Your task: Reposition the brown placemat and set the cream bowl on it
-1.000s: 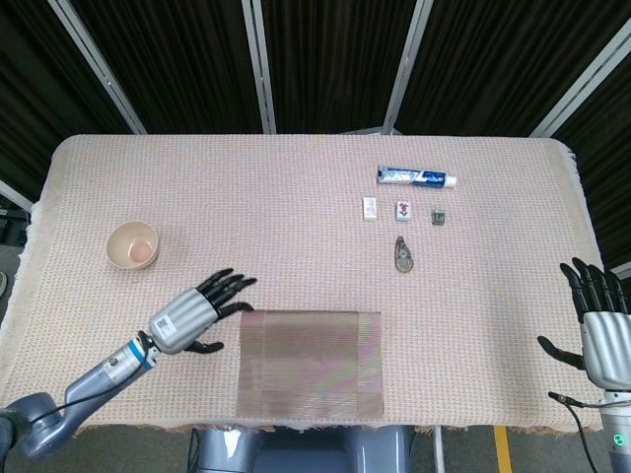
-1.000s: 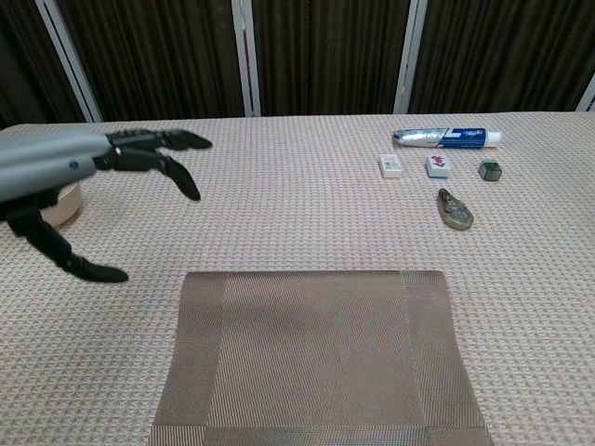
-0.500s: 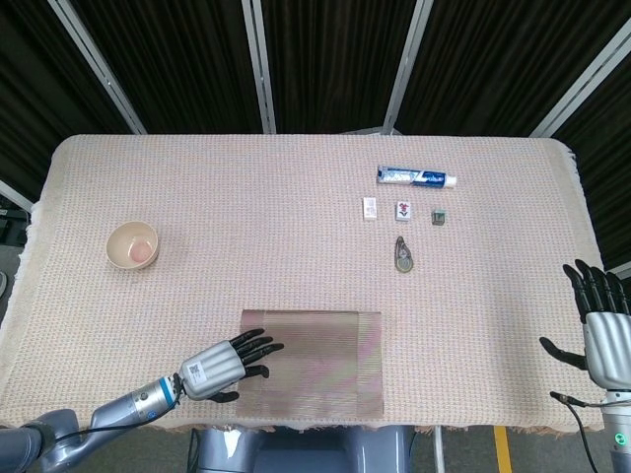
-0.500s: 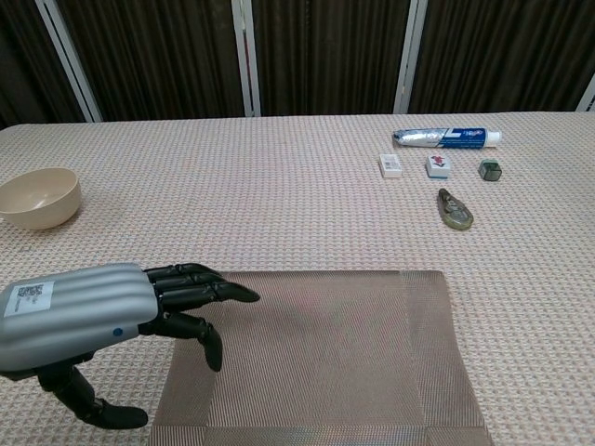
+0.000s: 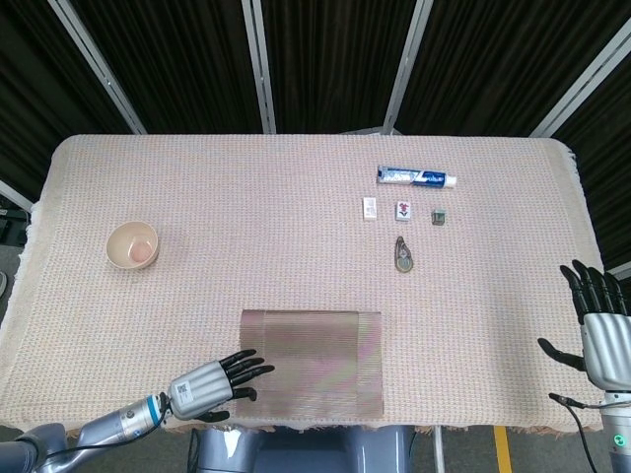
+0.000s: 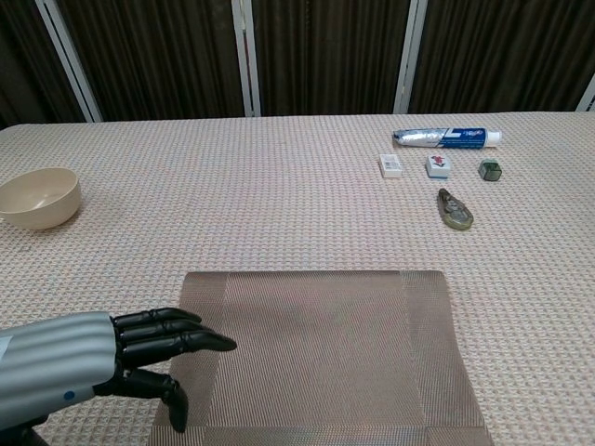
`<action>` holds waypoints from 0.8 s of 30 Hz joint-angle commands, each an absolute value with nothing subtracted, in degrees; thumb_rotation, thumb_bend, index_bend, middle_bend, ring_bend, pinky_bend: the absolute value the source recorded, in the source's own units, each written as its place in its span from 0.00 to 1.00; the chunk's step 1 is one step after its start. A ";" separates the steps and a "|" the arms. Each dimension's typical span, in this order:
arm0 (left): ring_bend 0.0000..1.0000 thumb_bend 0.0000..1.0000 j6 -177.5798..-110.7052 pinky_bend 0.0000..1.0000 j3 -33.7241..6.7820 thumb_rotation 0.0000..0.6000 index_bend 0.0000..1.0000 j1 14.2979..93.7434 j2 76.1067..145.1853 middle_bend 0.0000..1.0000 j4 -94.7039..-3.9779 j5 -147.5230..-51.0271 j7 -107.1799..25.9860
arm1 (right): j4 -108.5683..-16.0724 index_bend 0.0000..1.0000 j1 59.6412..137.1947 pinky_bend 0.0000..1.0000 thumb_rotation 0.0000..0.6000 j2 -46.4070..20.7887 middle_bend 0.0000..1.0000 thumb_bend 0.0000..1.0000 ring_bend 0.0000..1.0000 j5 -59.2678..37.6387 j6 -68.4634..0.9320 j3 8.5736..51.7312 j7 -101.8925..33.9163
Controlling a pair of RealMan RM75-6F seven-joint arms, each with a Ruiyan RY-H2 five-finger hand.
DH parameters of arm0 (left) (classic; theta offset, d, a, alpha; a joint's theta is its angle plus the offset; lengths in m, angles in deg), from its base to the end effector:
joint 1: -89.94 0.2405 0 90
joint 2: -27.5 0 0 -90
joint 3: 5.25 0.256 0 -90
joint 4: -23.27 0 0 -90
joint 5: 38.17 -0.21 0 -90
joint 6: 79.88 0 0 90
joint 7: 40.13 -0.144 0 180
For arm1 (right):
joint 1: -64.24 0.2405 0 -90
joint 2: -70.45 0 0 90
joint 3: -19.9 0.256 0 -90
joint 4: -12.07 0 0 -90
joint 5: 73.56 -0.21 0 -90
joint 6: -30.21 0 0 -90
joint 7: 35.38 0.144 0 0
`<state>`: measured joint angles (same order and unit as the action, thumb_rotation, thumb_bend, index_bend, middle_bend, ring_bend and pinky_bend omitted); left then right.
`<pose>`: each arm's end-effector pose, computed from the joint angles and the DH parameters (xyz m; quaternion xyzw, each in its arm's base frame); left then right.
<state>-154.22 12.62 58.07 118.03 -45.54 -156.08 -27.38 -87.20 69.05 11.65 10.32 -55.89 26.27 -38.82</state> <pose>-0.2200 0.1818 -0.0429 -0.8704 -0.2622 -0.4013 0.1124 -0.2913 -0.1914 0.1897 0.5770 -0.3627 0.3999 0.6129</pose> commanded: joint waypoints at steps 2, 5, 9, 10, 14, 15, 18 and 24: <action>0.00 0.23 -154.39 0.00 13.39 1.00 0.37 58.49 118.65 0.00 -44.96 -156.68 -28.38 | -87.39 0.00 68.94 0.00 1.00 11.77 0.00 0.00 0.00 10.51 -56.22 26.29 -38.73; 0.00 0.23 -153.94 0.00 13.47 1.00 0.36 58.60 119.31 0.00 -44.28 -156.40 -28.83 | -87.60 0.00 68.82 0.00 1.00 11.88 0.00 0.00 0.00 10.45 -56.43 26.34 -38.62; 0.00 0.23 -153.36 0.00 13.36 1.00 0.36 58.79 120.14 0.00 -43.59 -155.76 -29.36 | -87.65 0.00 68.79 0.00 1.00 11.85 0.00 0.00 0.00 10.35 -56.51 26.39 -38.78; 0.00 0.23 -153.39 0.00 13.27 1.00 0.37 58.80 120.31 0.00 -43.36 -155.77 -29.74 | -87.65 0.00 68.80 0.00 1.00 11.84 0.00 0.00 0.00 10.35 -56.46 26.37 -38.78; 0.00 0.23 -153.51 0.00 12.98 1.00 0.37 58.73 120.98 0.00 -42.34 -155.78 -30.81 | -87.58 0.00 68.87 0.00 1.00 11.82 0.00 0.00 0.00 10.25 -56.28 26.38 -38.74; 0.00 0.23 -153.41 0.00 12.95 1.00 0.37 58.71 121.11 0.00 -42.18 -155.67 -30.80 | -87.57 0.00 68.89 0.00 1.00 11.83 0.00 0.00 0.00 10.22 -56.22 26.39 -38.68; 0.00 0.23 -152.56 0.00 12.99 1.00 0.37 58.43 121.65 0.00 -41.78 -155.18 -30.41 | -87.50 0.00 68.87 0.00 1.00 11.93 0.00 0.00 0.00 9.99 -56.21 26.51 -38.37; 0.00 0.23 -151.80 0.00 12.67 1.00 0.37 57.95 122.60 0.00 -41.27 -154.68 -30.72 | -87.42 0.00 68.84 0.00 1.00 12.00 0.00 0.00 0.00 9.85 -56.27 26.60 -38.20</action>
<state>-151.93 12.70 58.03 122.49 -41.35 -154.77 -30.70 -87.42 68.84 12.00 9.84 -56.27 26.61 -38.20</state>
